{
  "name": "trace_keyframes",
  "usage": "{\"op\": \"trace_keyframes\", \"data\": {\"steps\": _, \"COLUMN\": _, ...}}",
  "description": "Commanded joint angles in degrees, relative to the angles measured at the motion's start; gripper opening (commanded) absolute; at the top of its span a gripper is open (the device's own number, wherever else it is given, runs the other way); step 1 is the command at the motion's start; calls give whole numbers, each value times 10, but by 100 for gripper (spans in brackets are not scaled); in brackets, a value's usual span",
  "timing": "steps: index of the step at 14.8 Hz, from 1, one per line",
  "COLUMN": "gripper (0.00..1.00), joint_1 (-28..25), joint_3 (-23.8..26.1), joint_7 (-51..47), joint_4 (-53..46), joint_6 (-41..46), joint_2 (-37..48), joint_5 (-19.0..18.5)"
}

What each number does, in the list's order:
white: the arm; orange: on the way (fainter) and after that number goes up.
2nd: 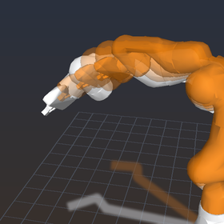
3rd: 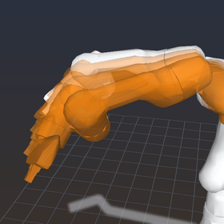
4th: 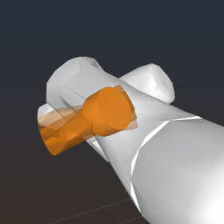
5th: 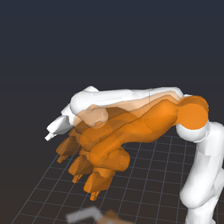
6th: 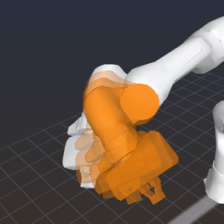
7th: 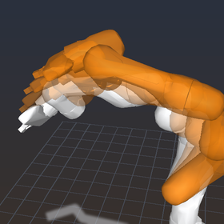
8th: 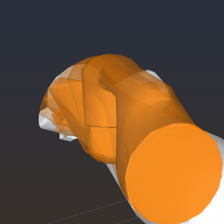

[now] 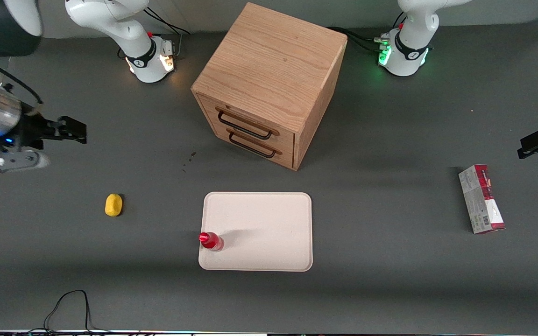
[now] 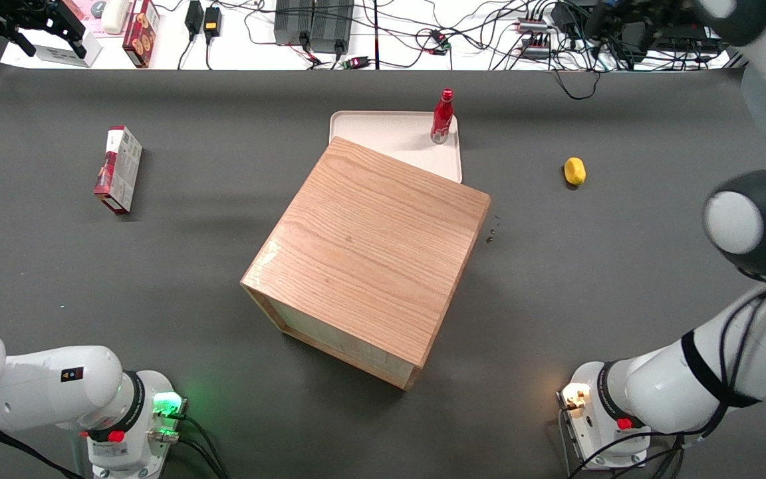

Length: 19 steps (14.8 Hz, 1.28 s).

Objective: Place coke bottle on tray

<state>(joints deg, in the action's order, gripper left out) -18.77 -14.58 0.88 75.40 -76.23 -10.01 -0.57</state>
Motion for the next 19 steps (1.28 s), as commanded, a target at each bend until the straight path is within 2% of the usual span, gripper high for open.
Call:
{"op": "trace_keyframes", "data": {"steps": 1, "gripper": 100, "joint_1": 35, "joint_3": 10, "joint_7": 3, "joint_4": 150, "joint_6": -70, "joint_2": 101, "joint_5": 7}}
{"op": "trace_keyframes", "data": {"steps": 4, "gripper": 100, "joint_1": 87, "joint_3": 32, "joint_7": 51, "joint_4": 157, "joint_6": -88, "joint_2": 104, "joint_5": 7}}
{"op": "trace_keyframes", "data": {"steps": 8, "gripper": 100, "joint_1": 189, "joint_3": 115, "joint_7": 58, "joint_4": 154, "joint_6": -89, "joint_2": 100, "joint_5": 4}}
{"op": "trace_keyframes", "data": {"steps": 19, "gripper": 100, "joint_1": 179, "joint_3": 112, "joint_7": 4, "joint_4": 148, "joint_6": -84, "joint_2": 96, "joint_5": 0}}
